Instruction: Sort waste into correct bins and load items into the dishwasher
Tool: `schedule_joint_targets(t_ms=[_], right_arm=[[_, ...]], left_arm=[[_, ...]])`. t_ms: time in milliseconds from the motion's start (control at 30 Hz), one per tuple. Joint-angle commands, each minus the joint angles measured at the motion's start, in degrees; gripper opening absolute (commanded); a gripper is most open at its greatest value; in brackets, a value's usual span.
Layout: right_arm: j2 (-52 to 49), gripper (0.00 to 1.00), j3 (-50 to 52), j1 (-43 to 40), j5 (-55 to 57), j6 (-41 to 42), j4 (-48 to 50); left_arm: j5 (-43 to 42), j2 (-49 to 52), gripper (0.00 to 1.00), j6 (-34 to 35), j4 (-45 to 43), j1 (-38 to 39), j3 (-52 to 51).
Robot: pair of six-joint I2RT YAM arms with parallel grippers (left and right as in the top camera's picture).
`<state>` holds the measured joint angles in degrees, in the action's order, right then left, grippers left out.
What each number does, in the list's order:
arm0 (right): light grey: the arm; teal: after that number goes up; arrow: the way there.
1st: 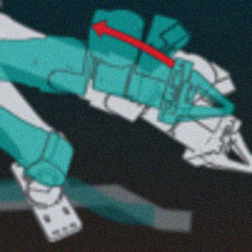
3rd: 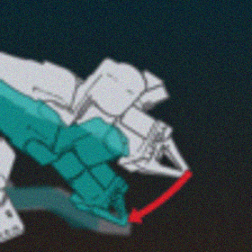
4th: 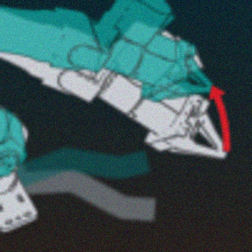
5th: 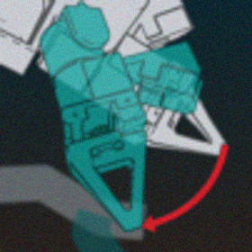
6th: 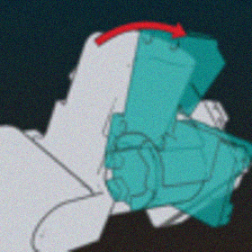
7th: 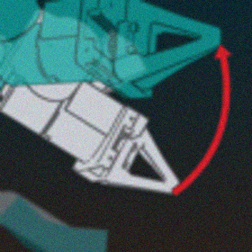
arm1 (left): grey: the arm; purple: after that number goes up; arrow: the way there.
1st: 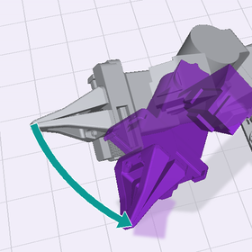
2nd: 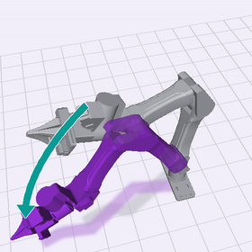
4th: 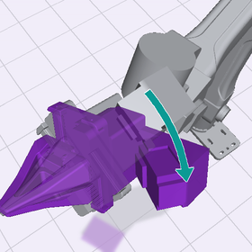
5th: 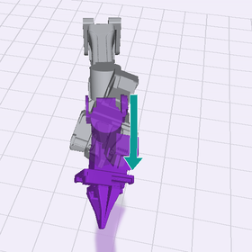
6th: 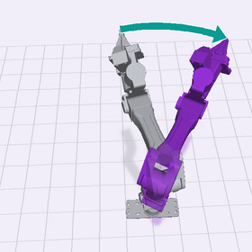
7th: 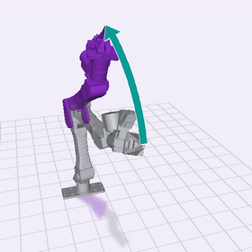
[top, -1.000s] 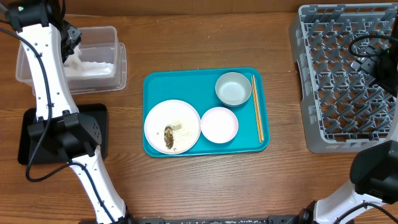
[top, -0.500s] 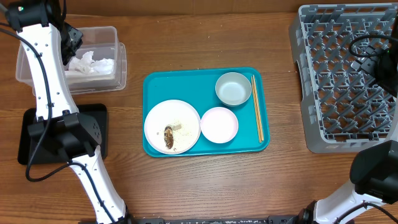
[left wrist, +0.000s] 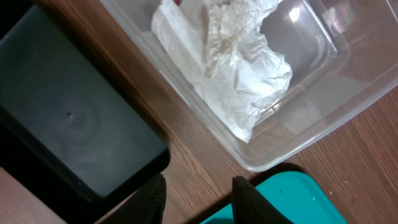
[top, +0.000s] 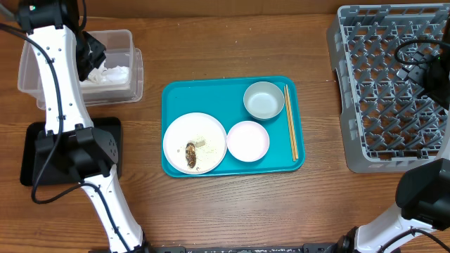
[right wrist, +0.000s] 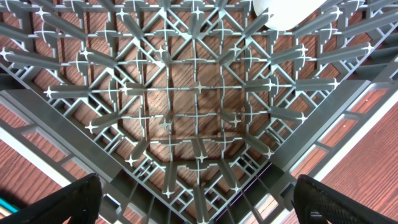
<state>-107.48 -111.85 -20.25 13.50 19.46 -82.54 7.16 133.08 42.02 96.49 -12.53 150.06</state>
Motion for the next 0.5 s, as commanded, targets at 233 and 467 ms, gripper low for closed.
schedule_joint_targets(t_ms=[233,467], right_arm=[[0.63,1.00,0.04,-0.07,0.09,0.09,0.20],[0.63,1.00,0.04,-0.07,0.09,0.11,0.17]], left_arm=[[4.11,-16.70,0.40,-3.39,0.33,-0.98,0.00],[4.24,-18.62,1.00,-10.05,0.33,-1.60,0.00]])
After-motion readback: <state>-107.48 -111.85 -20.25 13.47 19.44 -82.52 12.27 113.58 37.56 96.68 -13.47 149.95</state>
